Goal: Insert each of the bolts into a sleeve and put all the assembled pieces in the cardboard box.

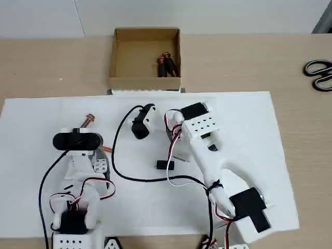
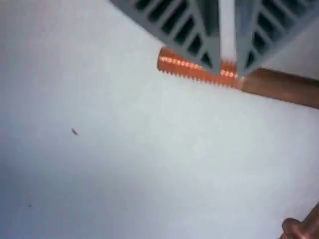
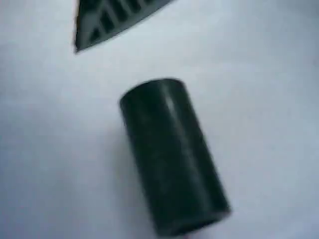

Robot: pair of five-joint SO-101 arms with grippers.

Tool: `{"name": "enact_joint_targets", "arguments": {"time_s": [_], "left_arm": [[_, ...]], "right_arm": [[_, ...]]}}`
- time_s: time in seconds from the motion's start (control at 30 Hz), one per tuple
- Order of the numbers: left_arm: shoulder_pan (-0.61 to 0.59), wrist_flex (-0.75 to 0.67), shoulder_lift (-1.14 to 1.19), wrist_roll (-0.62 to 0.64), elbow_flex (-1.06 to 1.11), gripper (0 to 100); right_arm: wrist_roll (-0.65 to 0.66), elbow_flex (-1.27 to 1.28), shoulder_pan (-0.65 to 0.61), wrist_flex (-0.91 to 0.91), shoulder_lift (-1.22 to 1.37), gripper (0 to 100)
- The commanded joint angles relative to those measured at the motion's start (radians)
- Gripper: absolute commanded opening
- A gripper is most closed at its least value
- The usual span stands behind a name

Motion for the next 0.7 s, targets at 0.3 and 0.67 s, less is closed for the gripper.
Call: {"name": "enact_joint_targets", "arguments": {"time_s": [0.3, 0.67], "left_arm": [[-0.005, -0.021, -0.011, 0.002, -0.005, 1], [-0.005, -0.021, -0.011, 0.002, -0.005, 1]], "right_arm": [[0.032, -0.104, 0.056, -0.101, 0.188, 18.8], [0.029, -0.224, 0.051, -0.097, 0.338, 18.6]]}}
